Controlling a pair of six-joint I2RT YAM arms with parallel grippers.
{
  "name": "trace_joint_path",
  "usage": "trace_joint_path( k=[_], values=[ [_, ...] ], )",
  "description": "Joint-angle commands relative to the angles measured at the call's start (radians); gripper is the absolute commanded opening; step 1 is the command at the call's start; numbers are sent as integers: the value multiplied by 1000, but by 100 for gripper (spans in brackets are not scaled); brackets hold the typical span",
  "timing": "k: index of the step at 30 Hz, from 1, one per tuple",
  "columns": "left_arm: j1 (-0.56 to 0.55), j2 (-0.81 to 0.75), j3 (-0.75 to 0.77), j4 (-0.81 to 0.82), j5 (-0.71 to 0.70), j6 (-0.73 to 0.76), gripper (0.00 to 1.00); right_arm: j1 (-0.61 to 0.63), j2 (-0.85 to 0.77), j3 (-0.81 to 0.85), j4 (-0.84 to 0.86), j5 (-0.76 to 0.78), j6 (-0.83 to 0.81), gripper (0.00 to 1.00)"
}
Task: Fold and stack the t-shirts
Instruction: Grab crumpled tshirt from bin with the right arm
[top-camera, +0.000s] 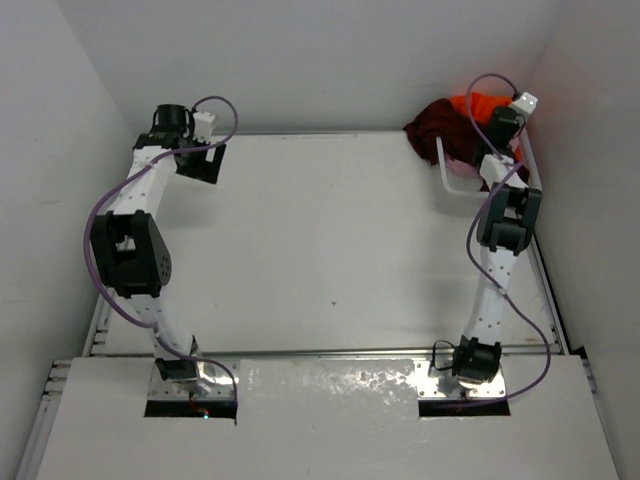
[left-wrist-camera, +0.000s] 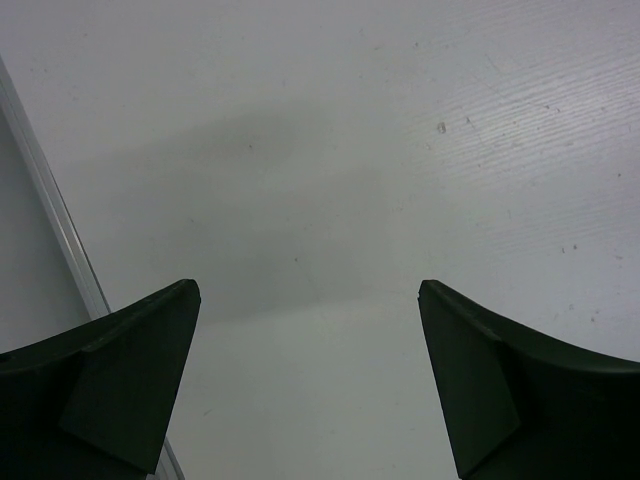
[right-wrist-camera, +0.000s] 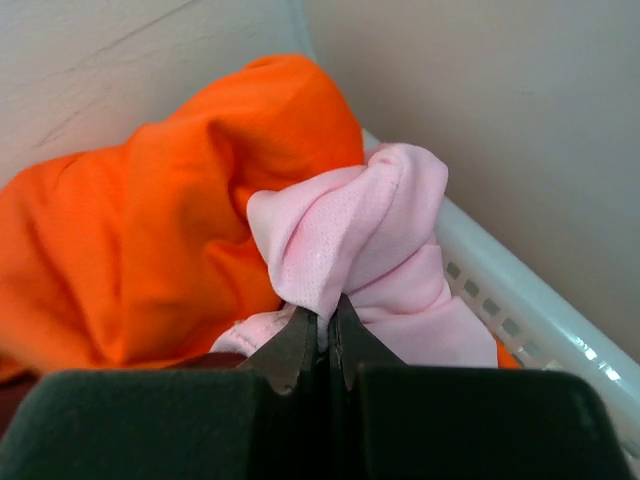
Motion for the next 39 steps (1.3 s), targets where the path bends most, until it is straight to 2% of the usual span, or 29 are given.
trace_joint_path(
  k=[1,3,5,10,14,19,20,21,22,24,26,27,28,29,31,35,37,39],
  values=[
    [-6,-9,-4,11,-4,11,89,20,-165,-117,146,-89,45,0],
    [-8,-9,-5,9,2,13,89,33,-228,-296,262,-75,62,0],
    [-8,-11,-7,11,7,13,89,49,-284,-392,302,-71,72,0],
    [-8,-14,-5,12,24,11,89,79,-520,-776,433,-49,88,0],
    [-8,-20,-7,15,56,13,89,83,-695,-1028,448,-64,100,0],
    [-6,-20,-2,26,67,19,89,79,-842,-1153,306,-152,96,0],
    [-6,-20,-1,28,67,19,89,74,-845,-1155,277,-172,97,5],
    [-6,-20,-1,28,68,19,89,66,-844,-1134,214,-216,121,46],
    [-6,-20,-4,28,71,19,89,39,-829,-1111,179,-251,135,58],
    [-6,-24,-12,28,83,21,89,-5,-799,-997,53,-317,198,71],
    [-6,-27,-18,28,90,22,89,-29,-752,-881,-24,-312,250,65],
    [-6,-29,-22,29,93,24,89,-32,-740,-862,-64,-260,272,63],
    [-6,-35,-30,31,94,22,89,-30,-727,-853,-57,-244,275,56],
    [-6,-37,-31,32,96,21,89,-30,-697,-824,-53,-229,263,54],
    [-6,-38,-35,32,99,15,89,-20,-646,-779,-75,-186,287,53],
    [-6,-46,-39,29,96,24,89,6,-588,-752,-6,-181,275,53],
    [-6,-47,-44,29,83,28,89,16,-575,-725,-43,-160,252,44],
    [-6,-54,-56,31,79,31,89,20,-591,-748,-44,-141,250,31]
  ],
)
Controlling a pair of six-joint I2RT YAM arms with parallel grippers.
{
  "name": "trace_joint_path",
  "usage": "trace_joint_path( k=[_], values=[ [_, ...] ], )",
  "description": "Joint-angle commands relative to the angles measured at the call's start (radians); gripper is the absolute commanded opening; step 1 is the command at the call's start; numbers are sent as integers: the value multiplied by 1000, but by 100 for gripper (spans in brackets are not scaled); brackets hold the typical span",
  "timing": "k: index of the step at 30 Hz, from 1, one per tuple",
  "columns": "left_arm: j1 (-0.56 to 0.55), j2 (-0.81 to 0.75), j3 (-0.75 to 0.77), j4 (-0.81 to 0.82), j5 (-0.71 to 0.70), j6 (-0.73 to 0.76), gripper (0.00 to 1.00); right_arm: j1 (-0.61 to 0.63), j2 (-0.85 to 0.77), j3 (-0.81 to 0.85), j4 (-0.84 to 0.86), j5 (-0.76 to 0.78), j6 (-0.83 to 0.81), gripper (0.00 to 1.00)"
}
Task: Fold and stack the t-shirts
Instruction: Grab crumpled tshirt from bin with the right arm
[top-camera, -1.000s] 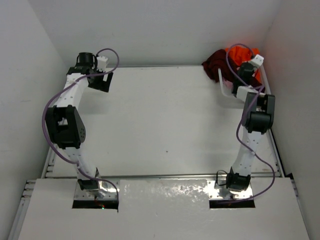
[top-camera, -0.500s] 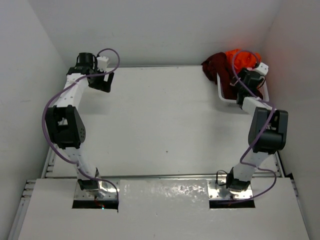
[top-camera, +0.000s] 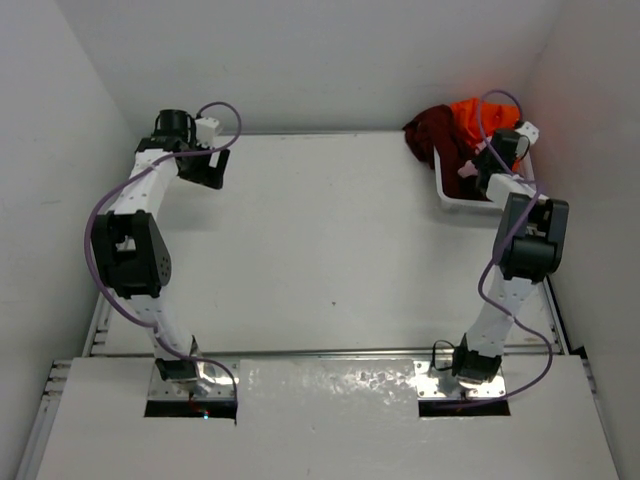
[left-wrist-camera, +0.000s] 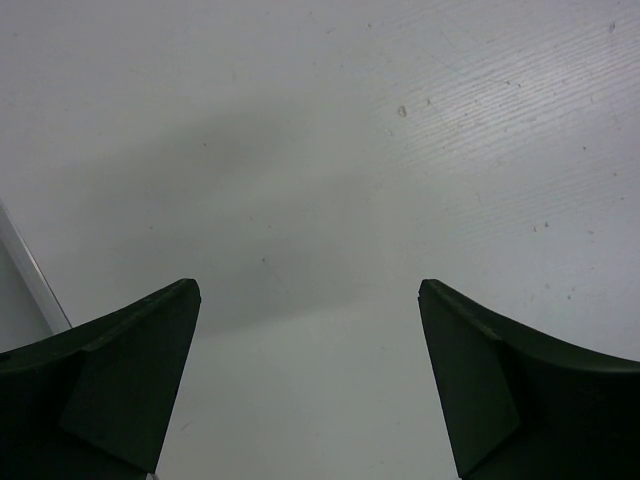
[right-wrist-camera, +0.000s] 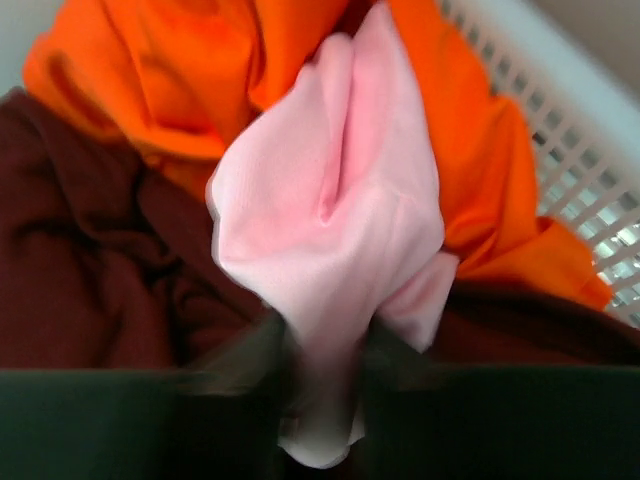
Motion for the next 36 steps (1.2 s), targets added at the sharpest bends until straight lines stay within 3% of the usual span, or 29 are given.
trace_joint_path(
  k=[1,4,12,20,26,30,36],
  values=[
    [-5,-54,-17,27,5,10,89,15,-31,-15,18,51,4,18],
    [-5,-54,-20,27,16,10,89,24,-85,-87,61,54,-9,1],
    [-5,-64,-18,34,42,4,89,162,-250,-214,199,195,-186,0],
    [-7,-126,-69,66,76,-10,89,214,-387,-146,196,328,-310,0],
    [-7,-163,-77,100,112,-26,89,216,-419,41,164,327,-480,0],
    [-5,-189,-77,116,132,-36,89,214,-382,265,114,270,-577,0],
    [-7,-234,-83,151,142,-75,89,214,-330,616,17,59,-591,0]
  ],
)
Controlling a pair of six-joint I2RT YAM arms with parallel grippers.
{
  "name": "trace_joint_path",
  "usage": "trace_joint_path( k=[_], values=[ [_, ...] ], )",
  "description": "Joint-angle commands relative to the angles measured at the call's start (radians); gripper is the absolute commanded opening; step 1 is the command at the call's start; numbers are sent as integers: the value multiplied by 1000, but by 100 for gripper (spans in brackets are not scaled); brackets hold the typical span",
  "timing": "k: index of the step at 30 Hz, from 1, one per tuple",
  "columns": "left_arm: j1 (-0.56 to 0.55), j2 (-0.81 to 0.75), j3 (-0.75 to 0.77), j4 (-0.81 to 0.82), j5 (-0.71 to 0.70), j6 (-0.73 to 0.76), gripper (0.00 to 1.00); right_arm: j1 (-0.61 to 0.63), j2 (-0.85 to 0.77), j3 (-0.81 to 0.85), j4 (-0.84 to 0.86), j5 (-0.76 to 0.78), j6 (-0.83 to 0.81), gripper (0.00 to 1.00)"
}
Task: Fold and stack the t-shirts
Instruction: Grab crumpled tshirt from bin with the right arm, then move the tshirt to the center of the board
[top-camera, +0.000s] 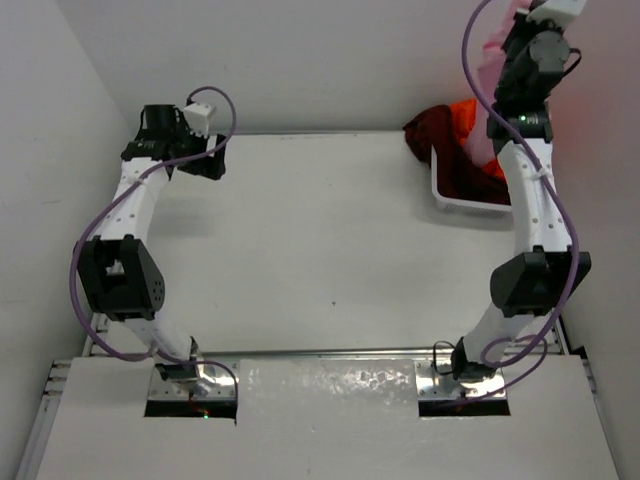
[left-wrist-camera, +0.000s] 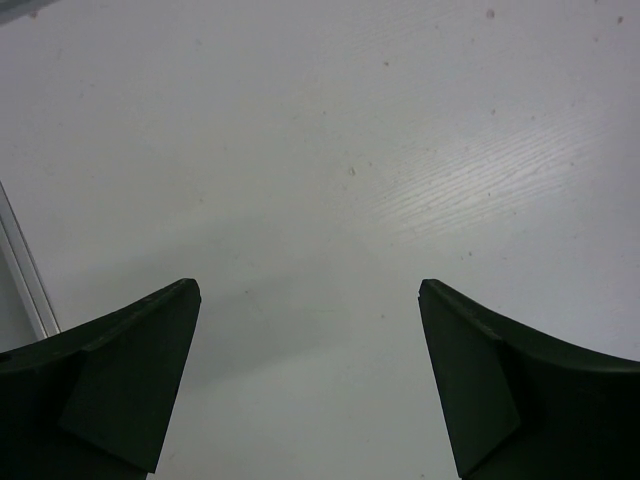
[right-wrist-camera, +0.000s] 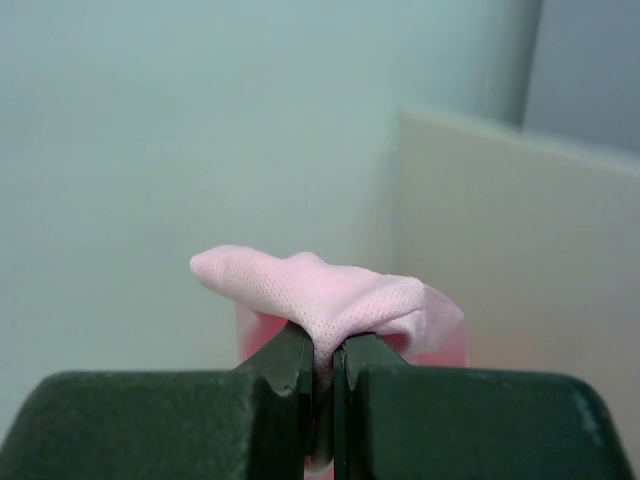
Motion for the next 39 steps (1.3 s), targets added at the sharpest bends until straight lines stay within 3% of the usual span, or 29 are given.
trace_joint_path(
  k=[1,3,6,9,15,19,25,28,30,31,32,34,35,37,39],
  values=[
    [-7,-63,-1,65,26,-45,89,4,2,204,-9,-222,5,0],
    [-7,-69,10,70,15,-58,89,16,-3,284,-37,-308,66,0],
    [-4,-63,53,57,-8,-78,89,108,-67,239,-23,-437,100,0],
    [16,-49,119,47,-32,-104,90,263,-135,96,5,-509,200,0],
    [64,9,315,-7,-23,-124,90,553,-118,73,-50,-600,232,0],
    [131,41,406,-30,23,-176,90,578,-104,24,-70,-519,349,0],
    [145,58,443,-44,14,-135,90,576,-106,-148,-171,-315,409,0],
    [145,67,424,-61,14,-105,90,572,-92,-356,-215,-270,511,0],
    [144,71,383,-76,5,-60,89,560,-101,-483,-146,-290,525,0],
    [142,67,358,-81,0,-43,88,549,-104,-610,-121,-299,531,3],
    [134,55,294,-90,-18,10,86,506,-98,-705,-101,-319,572,29],
    [119,37,210,-91,-59,69,85,437,-58,-741,-103,-371,603,65],
    [90,19,118,-94,-87,110,84,346,-25,-727,-179,-435,608,96],
    [49,5,15,-99,-185,230,83,261,112,-586,-300,-511,553,99],
    [6,-17,-143,-60,-259,308,80,242,147,-481,-490,-467,414,99]
  ],
)
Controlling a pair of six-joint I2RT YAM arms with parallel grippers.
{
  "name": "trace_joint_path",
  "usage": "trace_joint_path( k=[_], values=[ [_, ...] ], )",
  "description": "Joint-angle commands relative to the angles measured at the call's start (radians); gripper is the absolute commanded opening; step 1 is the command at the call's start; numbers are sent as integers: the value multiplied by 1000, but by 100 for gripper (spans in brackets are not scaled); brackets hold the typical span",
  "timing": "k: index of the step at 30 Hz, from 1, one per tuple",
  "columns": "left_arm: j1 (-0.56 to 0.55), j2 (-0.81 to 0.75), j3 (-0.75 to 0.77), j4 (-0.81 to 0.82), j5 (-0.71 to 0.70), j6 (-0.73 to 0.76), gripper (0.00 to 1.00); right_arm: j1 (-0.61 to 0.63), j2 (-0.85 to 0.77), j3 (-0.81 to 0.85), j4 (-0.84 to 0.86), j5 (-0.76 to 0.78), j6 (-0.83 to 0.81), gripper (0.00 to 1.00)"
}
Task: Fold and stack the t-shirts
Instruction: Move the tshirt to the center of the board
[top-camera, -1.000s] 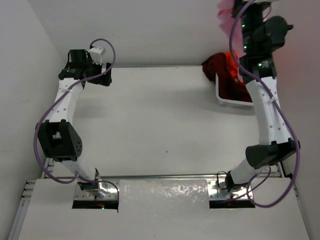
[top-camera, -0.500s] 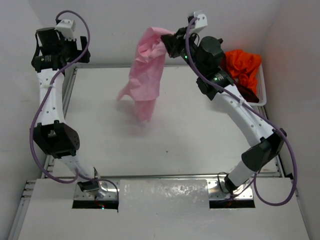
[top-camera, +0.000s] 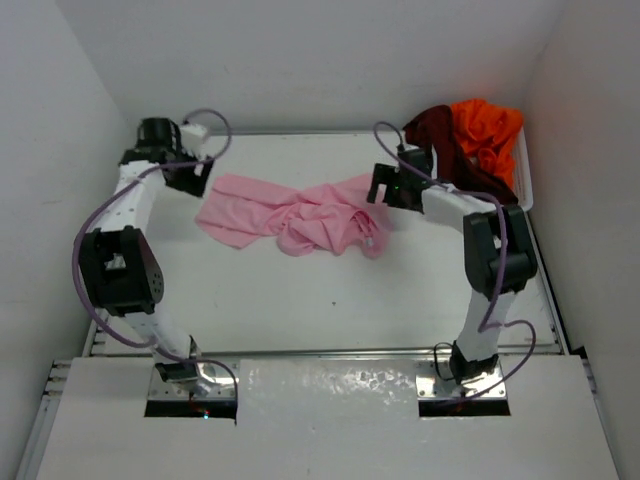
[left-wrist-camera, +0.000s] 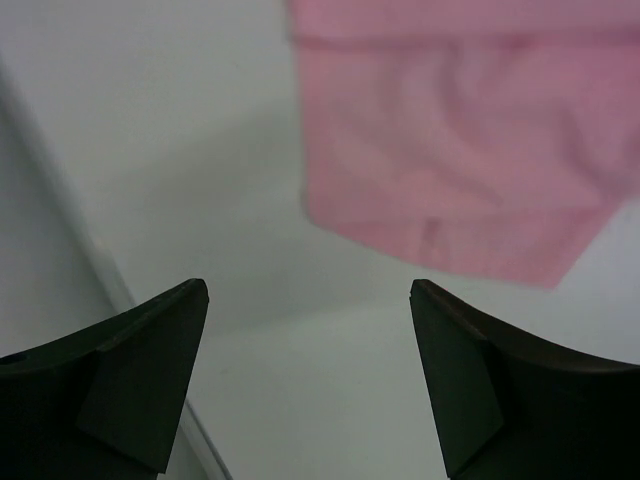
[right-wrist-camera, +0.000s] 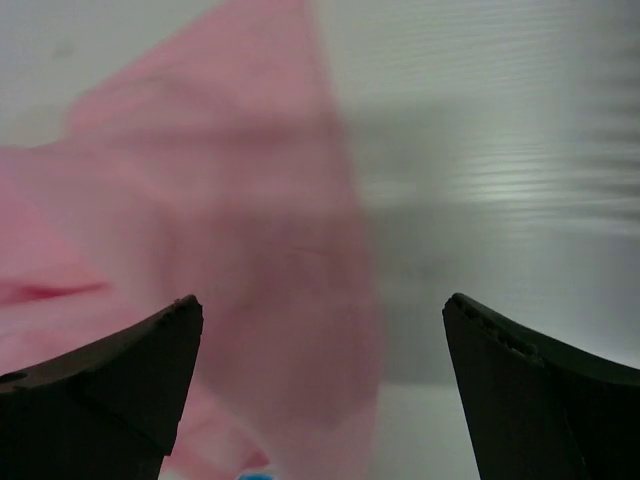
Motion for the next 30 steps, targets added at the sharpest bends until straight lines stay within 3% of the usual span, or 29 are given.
trace_joint_path(
  k=[1,3,6,7,8,9,10,11,12,13,14,17,19,20,23,26,27,29,30],
  values=[
    [-70,-57,-191,17,-129,181,80,-40,-12,184,-176,13,-255,99],
    [-20,-29,-219,20,-87,103,78,45,-60,154,-169,45,-341,99],
    [89,90,-86,-50,76,-43,73,164,-138,51,-130,1,-379,97],
    [104,142,-37,-55,92,-69,67,198,-164,29,-82,1,-382,90],
    [109,161,-24,-53,104,-84,66,261,-174,11,-61,-23,-388,75],
    [106,175,-23,-37,134,-100,65,290,-177,-6,-44,-24,-393,50],
    [105,187,-24,-30,151,-111,65,321,-180,-33,-32,7,-373,19],
    [97,207,-29,-35,176,-114,62,368,-175,-47,3,27,-349,0],
    [89,212,-33,-53,210,-102,60,384,-171,-78,38,15,-333,0],
    [83,203,-64,-55,216,-91,56,399,-158,-80,61,-32,-307,13],
    [62,181,-93,-52,219,-45,55,422,-125,-72,62,-42,-295,33],
    [-53,33,-278,85,118,82,58,425,-65,-14,-6,-40,-232,49],
    [-131,-29,-386,152,11,107,71,424,-54,-8,-7,-25,-226,55],
    [-132,-18,-388,164,10,89,72,424,-33,-6,-4,-37,-221,64],
    [-132,101,-333,132,-3,25,72,425,24,35,-17,-69,-221,66],
    [-158,150,-331,161,20,-2,71,447,86,51,20,-106,-218,59],
    [-162,153,-329,167,-17,-3,70,458,84,63,13,-85,-247,50],
    [-164,161,-329,181,-74,-8,67,505,47,54,-6,-9,-290,48],
    [-164,161,-338,189,-80,-8,62,523,-7,17,3,106,-337,49]
  ],
)
